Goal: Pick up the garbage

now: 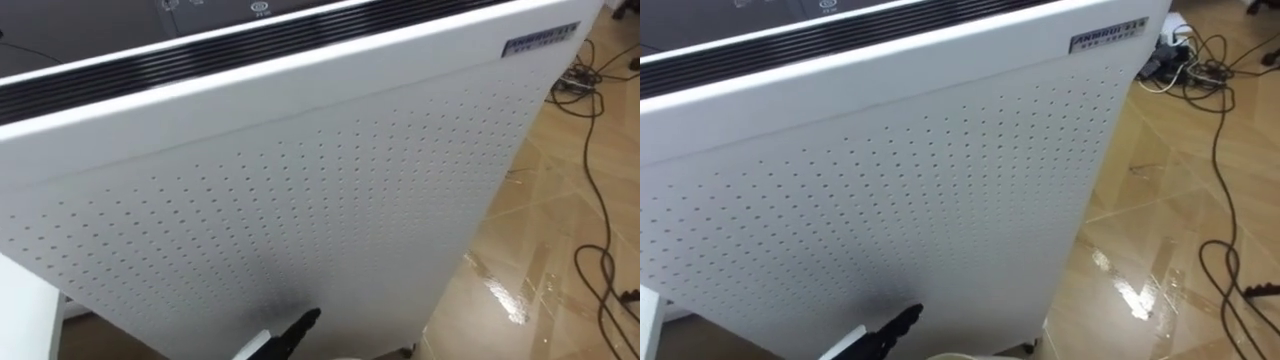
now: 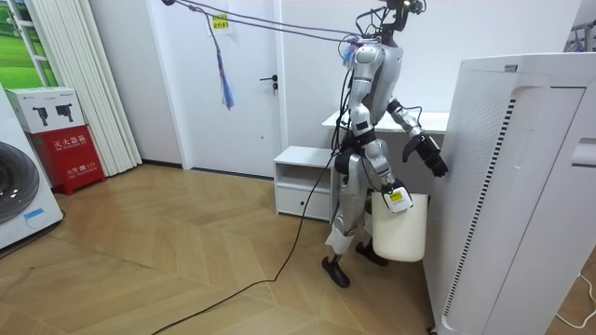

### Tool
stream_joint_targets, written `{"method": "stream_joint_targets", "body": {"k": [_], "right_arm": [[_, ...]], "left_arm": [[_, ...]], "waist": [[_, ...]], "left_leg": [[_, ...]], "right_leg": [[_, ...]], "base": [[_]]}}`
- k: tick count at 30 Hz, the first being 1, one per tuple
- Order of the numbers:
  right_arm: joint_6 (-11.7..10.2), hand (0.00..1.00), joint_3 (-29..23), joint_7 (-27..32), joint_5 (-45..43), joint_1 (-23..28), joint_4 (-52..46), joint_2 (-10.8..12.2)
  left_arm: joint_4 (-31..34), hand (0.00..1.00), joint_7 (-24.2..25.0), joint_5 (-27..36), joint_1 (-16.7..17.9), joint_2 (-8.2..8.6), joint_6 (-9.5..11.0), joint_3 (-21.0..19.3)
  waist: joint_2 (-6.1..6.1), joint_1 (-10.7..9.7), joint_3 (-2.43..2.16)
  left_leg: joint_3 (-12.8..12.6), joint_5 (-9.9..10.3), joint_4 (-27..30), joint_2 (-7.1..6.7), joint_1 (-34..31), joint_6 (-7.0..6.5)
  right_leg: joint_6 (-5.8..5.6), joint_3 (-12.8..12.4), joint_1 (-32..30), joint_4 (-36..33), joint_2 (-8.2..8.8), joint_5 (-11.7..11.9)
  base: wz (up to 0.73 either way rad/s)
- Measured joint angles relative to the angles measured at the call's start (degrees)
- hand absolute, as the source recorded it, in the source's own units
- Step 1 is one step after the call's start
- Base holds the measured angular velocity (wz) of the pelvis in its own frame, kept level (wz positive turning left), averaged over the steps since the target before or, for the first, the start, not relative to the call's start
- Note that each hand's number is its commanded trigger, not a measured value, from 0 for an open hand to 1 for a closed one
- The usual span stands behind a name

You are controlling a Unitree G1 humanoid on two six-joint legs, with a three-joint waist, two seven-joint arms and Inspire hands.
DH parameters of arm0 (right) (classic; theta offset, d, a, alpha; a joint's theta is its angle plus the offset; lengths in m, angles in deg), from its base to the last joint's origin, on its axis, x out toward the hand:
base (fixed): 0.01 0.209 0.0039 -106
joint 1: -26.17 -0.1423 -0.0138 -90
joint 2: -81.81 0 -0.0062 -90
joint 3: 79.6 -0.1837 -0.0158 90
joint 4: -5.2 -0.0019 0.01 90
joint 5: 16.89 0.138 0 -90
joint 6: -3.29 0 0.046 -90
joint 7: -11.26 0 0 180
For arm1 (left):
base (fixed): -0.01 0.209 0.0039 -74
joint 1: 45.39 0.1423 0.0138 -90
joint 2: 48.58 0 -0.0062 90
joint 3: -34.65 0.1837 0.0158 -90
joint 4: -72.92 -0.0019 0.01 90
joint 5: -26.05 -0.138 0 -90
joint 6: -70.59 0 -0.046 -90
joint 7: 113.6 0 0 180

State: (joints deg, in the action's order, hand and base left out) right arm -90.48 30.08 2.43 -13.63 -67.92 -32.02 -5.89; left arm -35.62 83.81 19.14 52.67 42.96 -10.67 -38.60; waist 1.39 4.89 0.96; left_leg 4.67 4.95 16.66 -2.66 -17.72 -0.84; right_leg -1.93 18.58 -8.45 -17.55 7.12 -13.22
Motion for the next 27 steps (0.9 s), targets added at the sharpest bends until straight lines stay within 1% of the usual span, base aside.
{"method": "stream_joint_targets", "body": {"k": [1, 3, 4, 5, 6, 7, 8, 9, 10, 11, 12, 13, 14, 16, 18, 19, 21, 22, 24, 26, 27], "right_arm": [[-0.01, 1.00, -0.37, 0.00, -0.02, 0.43, 0.00, 0.10], [-0.04, 1.00, -0.60, 0.17, 0.00, 2.14, 0.59, -0.04], [-0.05, 1.00, -0.62, 0.35, -0.07, 2.74, 0.61, -0.11], [-0.19, 1.00, -0.85, 0.63, -0.51, 4.10, 0.61, -0.15], [-0.62, 1.00, -1.52, 0.63, -1.10, 5.67, 0.47, -0.28], [-0.71, 1.00, -2.34, 0.63, -1.47, 6.36, 0.34, -0.30], [-0.78, 1.00, -3.69, 0.78, -1.56, 7.13, 0.61, -0.33], [-1.01, 1.00, -5.44, 1.36, -1.44, 8.00, 1.30, -0.34], [-1.26, 1.00, -6.33, 1.67, -1.25, 8.59, 1.86, -0.36], [-1.94, 1.00, -7.84, 1.76, -0.49, 9.33, 3.76, -0.30], [-2.52, 1.00, -9.01, 1.82, 1.02, 9.89, 5.13, -0.28], [-2.59, 1.00, -9.69, 1.90, 1.49, 10.29, 5.37, -0.29], [-2.73, 1.00, -10.23, 2.37, 3.28, 11.20, 5.68, -0.37], [-2.68, 1.00, -11.45, 3.43, 5.59, 12.01, 6.76, -0.33], [-2.65, 1.00, -14.57, 4.06, 9.79, 12.16, 10.98, 0.31], [-2.57, 1.00, -15.04, 4.23, 10.60, 12.31, 11.99, 0.32], [-2.40, 1.00, -17.09, 4.57, 13.56, 13.46, 13.11, 0.55], [-2.39, 1.00, -17.48, 4.64, 14.41, 13.51, 13.63, 0.67], [-1.83, 1.00, -19.21, 5.11, 15.85, 13.68, 14.91, 1.30], [-1.42, 1.00, -20.20, 5.10, 17.33, 13.67, 15.82, 1.65], [-0.96, 1.00, -21.24, 5.05, 18.28, 13.71, 16.28, 2.06]], "left_arm": [[-0.46, 0.00, -0.35, 0.02, 0.51, 0.02, 0.00, -0.15], [-3.62, 0.00, -1.12, 0.57, 1.98, 0.08, 0.04, -0.14], [-4.80, 0.00, -1.18, 0.57, 2.16, 0.06, 0.09, -0.15], [-7.36, 0.00, -1.81, 0.53, 2.61, 0.05, 0.14, -0.40], [-9.66, 0.00, -2.57, 0.55, 3.68, 0.15, 0.17, -1.15], [-10.60, 0.00, -3.07, 0.57, 4.31, 0.13, 0.17, -1.44], [-12.09, 0.00, -3.42, 1.10, 5.54, 0.12, 0.17, -2.19], [-13.62, 0.00, -3.44, 1.98, 6.45, 0.04, 0.26, -3.15], [-14.93, 0.00, -3.57, 2.54, 6.72, 0.04, 0.45, -3.71], [-18.51, 0.00, -4.45, 3.06, 6.83, 0.14, 0.88, -5.07], [-22.30, 0.00, -5.28, 4.39, 6.68, 0.22, 0.87, -6.40], [-23.64, 0.00, -5.64, 5.57, 6.72, 0.35, 0.88, -6.96], [-25.79, 0.00, -6.10, 7.65, 6.49, 0.81, 0.95, -7.83], [-28.52, 0.00, -6.30, 10.07, 6.46, 1.46, 0.98, -8.41], [-32.51, 0.00, -6.71, 12.92, 5.82, 2.64, 0.94, -10.57], [-33.59, 0.00, -6.75, 13.63, 5.82, 2.85, 0.89, -11.01], [-35.89, 0.00, -6.83, 16.58, 5.87, 3.79, 0.72, -12.53], [-36.40, 0.00, -6.83, 17.17, 5.86, 3.88, 0.68, -12.74], [-38.30, 0.00, -6.84, 18.64, 5.77, 4.51, -0.03, -14.65], [-39.66, 0.00, -6.84, 19.39, 5.44, 4.59, -0.61, -15.53], [-41.43, 0.00, -6.85, 20.15, 5.09, 4.90, -1.22, -17.09]], "waist": [[-0.04, -0.01, 0.01], [-0.12, -0.20, 0.03], [-0.23, -0.20, 0.02], [-0.55, -0.28, -0.08], [-1.13, -0.50, -0.30], [-0.98, -0.76, -0.48], [-1.26, -1.51, -0.47], [-1.35, -1.85, -0.49], [-1.92, -1.84, -0.36], [-2.23, -1.77, -0.48], [-2.58, -1.86, -0.71], [-2.77, -1.94, -0.79], [-2.95, -1.83, -1.02], [-3.33, -1.77, -0.98], [-3.32, -1.95, -1.01], [-3.32, -2.05, -1.06], [-3.30, -2.28, -1.03], [-3.31, -2.50, -1.03], [-3.37, -3.21, -0.99], [-3.43, -3.22, -0.98], [-3.54, -3.21, -0.93]], "left_leg": [[-0.15, 0.00, -0.37, -0.02, 0.55, 0.00], [-0.59, 0.00, -1.43, -0.03, 2.85, 0.00], [-0.77, 0.00, -1.67, -0.02, 3.38, 0.01], [-1.05, 0.03, -2.35, 0.03, 4.37, 0.05], [-1.56, 0.06, -2.95, 0.17, 5.01, 0.10], [-1.66, 0.10, -3.16, 0.18, 5.38, 0.15], [-1.73, 0.12, -3.25, 0.14, 5.73, 0.18], [-2.34, 0.12, -3.46, 0.11, 6.54, 0.17], [-2.78, 0.12, -3.72, 0.11, 7.15, 0.17], [-3.18, 0.16, -4.57, 0.14, 8.90, 0.20], [-3.47, 0.24, -5.20, 0.16, 10.38, 0.28], [-3.59, 0.35, -5.34, 0.16, 10.93, 0.34], [-3.61, 0.74, -5.44, 0.20, 11.70, 0.38], [-3.92, 1.18, -5.61, 0.27, 12.83, 0.38], [-4.70, 1.20, -7.25, 0.24, 15.37, 0.37], [-4.91, 1.23, -7.38, 0.22, 15.76, 0.32], [-5.74, 1.52, -7.54, 0.28, 16.50, 0.23], [-5.97, 1.58, -7.54, 0.32, 16.64, 0.24], [-6.96, 1.92, -7.57, 0.54, 17.24, 0.23], [-7.96, 2.41, -7.54, 0.90, 17.79, 0.31], [-8.58, 2.63, -7.56, 1.04, 18.25, 0.36]], "right_leg": [[0.00, -0.09, 0.44, 0.03, 0.05, -0.05], [-0.01, -0.24, 2.62, 0.97, 0.01, -0.05], [-0.01, -0.33, 3.00, 1.08, 0.01, -0.05], [-0.01, -0.52, 3.79, 1.66, -0.04, -0.10], [-0.01, -0.79, 4.28, 2.18, -0.18, -0.10], [-0.01, -0.79, 4.63, 2.62, -0.20, -0.10], [0.00, -0.71, 5.28, 2.95, -0.21, -0.09], [0.00, -0.64, 6.12, 3.26, -0.16, -0.09], [-0.01, -0.76, 6.62, 3.68, -0.15, -0.09], [-0.02, -1.11, 7.90, 4.51, -0.18, -0.08], [-0.07, -1.28, 9.29, 5.27, -0.25, -0.05], [-0.08, -1.31, 9.87, 5.59, -0.26, -0.04], [-0.13, -1.53, 10.68, 5.94, -0.37, -0.02], [-0.16, -1.84, 11.72, 6.22, -0.41, -0.03], [-0.38, -2.78, 13.35, 6.92, -0.40, -0.03], [-0.48, -2.93, 13.61, 6.92, -0.33, -0.09], [-0.59, -3.71, 13.98, 6.93, -0.29, -0.18], [-0.60, -4.07, 14.00, 6.92, -0.31, -0.18], [-0.60, -5.11, 14.08, 6.94, -0.41, -0.17], [-0.59, -6.15, 14.13, 6.99, -0.69, -0.17], [-0.58, -6.75, 14.34, 7.04, -0.77, -0.17]], "base": [[-0.06], [-0.07], [-0.07], [-0.12], [-0.12], [-0.08], [0.00], [0.00], [-0.08], [-0.16], [-0.17], [-0.13], [-0.13], [-0.12], [-0.17], [-0.20], [-0.18], [-0.21], [-0.24], [-0.30], [-0.30]]}}
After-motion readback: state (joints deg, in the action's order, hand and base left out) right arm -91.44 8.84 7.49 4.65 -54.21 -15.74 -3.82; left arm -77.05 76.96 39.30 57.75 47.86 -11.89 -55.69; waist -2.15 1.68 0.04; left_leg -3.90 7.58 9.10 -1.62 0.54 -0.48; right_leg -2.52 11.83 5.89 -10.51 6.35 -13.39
